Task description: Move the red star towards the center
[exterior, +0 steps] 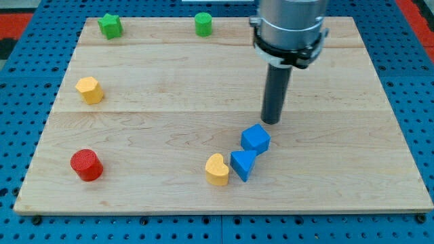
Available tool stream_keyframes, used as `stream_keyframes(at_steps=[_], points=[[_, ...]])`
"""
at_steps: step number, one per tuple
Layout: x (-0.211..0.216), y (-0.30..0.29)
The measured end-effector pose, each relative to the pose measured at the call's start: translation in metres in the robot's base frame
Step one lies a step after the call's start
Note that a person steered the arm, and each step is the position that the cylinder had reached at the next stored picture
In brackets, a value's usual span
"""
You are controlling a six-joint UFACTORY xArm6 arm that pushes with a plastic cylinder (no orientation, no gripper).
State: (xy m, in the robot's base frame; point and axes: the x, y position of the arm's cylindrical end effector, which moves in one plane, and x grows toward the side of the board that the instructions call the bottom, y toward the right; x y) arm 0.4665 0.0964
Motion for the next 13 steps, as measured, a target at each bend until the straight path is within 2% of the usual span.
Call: stream_keyframes(at_steps=[1, 2, 3, 5, 7, 8, 9, 10, 11, 13], points=[[0.025, -0.016], [0.026, -0.052], [-0.013, -0.014], [-0.156, 0.104], [-0.255, 0.115], [-0.266, 0.044], [-0.243, -0.04], [-0.19, -0.094], [-0.137, -0.125], [-0.126, -0.136]])
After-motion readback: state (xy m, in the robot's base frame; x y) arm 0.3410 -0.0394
